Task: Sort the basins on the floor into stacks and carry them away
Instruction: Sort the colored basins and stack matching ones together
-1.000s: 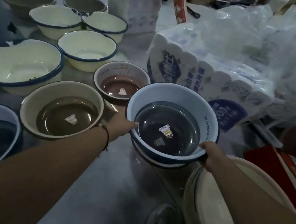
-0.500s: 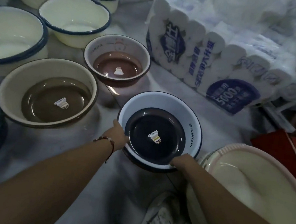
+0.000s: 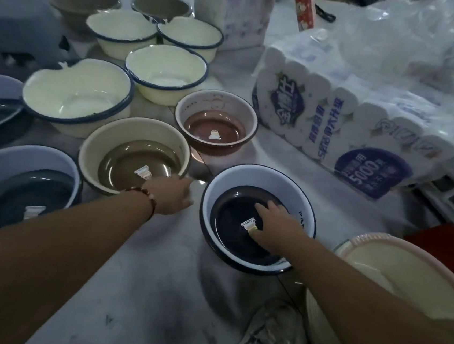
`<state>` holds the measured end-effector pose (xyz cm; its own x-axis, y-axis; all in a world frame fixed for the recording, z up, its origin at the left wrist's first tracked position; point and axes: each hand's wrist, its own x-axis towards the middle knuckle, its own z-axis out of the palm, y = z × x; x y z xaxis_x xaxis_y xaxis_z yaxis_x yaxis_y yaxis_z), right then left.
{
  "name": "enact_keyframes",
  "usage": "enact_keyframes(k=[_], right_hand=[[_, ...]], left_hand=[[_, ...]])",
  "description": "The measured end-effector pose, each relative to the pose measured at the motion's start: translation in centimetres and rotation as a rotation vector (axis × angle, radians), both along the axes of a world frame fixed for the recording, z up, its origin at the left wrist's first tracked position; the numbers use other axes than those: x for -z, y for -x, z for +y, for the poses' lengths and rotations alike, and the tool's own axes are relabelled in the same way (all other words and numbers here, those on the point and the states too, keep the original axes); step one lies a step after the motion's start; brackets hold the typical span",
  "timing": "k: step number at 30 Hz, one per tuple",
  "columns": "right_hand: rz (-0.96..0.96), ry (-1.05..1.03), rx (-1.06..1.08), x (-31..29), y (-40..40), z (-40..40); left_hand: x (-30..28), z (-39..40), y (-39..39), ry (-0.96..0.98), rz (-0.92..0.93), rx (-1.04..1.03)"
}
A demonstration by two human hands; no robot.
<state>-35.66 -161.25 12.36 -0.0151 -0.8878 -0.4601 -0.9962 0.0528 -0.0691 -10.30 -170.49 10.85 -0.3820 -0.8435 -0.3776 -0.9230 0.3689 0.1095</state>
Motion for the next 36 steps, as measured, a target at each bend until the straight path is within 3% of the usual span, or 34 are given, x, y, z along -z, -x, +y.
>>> enact_keyframes(k=[7, 11, 16, 20, 23, 30, 36], right_hand=[[0.207, 0.102, -0.42, -8.9, -5.1, 1.0], [0.171, 0.167, -0.444, -12.0, -9.4, 1.4], [-0.084, 0.096, -0.488, -11.1, -18.6, 3.3], [-0.15, 0.022, -0.663, -11.3, -26.4, 4.6], [-0.215, 0.058, -0.799, -12.4, -31.3, 5.5], [-0.101, -0.022, -0.952, -9.9, -36.9, 8.5], [-0.076, -0.024, -1.054, -7.7, -42.6, 10.5]], left_hand=[[-10.6, 6.5, -10.2, 0.165, -0.026, -0.018], [-14.3, 12.5, -18.7, 0.241, -0.086, -0.195], [-13.8, 21.6, -24.6, 0.016, -0.084, -0.482], [-15.0, 26.7, -26.6, 0.133, -0.18, -0.556], [-15.5, 30.6, -28.2, 0.085, -0.236, -0.615], [-12.1, 34.7, -32.7, -0.017, -0.119, -0.871], [-9.3, 34.9, -37.3, -0.039, -0.111, -0.857]])
